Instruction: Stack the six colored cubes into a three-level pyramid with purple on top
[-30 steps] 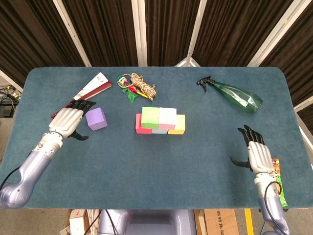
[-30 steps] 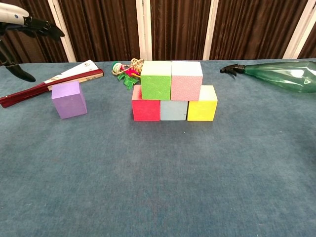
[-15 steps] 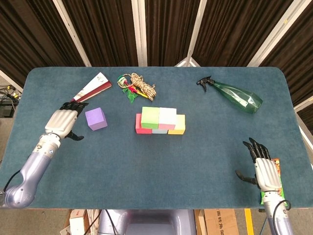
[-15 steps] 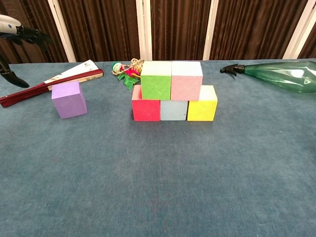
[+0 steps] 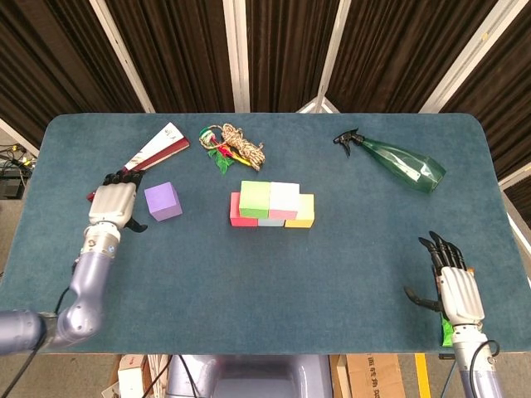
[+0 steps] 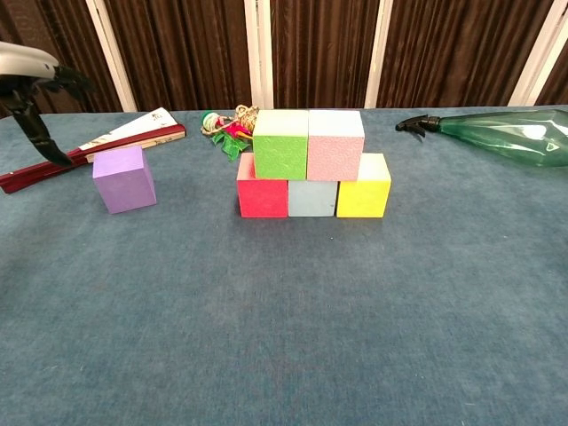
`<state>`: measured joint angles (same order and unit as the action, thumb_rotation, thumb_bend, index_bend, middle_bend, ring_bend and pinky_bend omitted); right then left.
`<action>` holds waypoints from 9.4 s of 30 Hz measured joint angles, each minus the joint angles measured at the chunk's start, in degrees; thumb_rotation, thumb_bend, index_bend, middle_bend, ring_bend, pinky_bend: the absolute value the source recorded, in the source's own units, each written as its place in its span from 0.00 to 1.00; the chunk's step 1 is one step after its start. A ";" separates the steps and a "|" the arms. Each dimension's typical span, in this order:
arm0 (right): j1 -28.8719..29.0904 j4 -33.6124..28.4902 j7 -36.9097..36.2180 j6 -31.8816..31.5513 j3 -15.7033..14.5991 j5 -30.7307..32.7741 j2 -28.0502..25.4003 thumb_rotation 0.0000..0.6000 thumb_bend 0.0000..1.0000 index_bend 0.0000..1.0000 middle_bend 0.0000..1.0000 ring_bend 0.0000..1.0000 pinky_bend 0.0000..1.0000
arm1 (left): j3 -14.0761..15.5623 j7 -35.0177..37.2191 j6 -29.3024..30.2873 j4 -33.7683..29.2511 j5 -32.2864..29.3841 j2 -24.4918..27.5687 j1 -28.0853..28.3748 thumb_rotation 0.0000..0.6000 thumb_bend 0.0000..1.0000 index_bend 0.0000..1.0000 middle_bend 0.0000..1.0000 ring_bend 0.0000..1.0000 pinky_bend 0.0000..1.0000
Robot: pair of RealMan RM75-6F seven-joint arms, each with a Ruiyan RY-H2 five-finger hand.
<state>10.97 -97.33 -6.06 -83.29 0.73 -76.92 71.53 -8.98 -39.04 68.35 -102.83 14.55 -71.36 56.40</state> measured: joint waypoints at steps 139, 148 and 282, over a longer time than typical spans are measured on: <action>-6.19 6.59 6.71 -3.39 6.68 -4.30 1.53 1.00 0.25 0.14 0.05 0.05 0.00 | -17.53 -4.70 -18.15 13.74 -2.12 -1.16 0.63 1.00 0.42 0.37 0.41 0.00 0.03; -5.84 7.36 7.65 -2.28 7.14 -2.87 2.15 1.00 0.25 0.14 0.05 0.05 0.00 | -18.45 -2.22 -20.70 11.72 -1.39 1.85 5.05 1.00 0.39 0.33 0.38 0.00 0.03; -5.73 8.66 5.12 -1.47 9.20 0.00 1.87 1.00 0.25 0.14 0.05 0.05 0.00 | -16.32 -17.47 -9.23 18.55 -22.18 -14.75 32.22 1.00 0.25 0.20 0.28 0.00 0.03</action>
<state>5.24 -88.67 -0.94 -84.76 9.93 -76.92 73.40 -25.30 -56.51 59.12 -84.28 -7.63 -86.11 88.62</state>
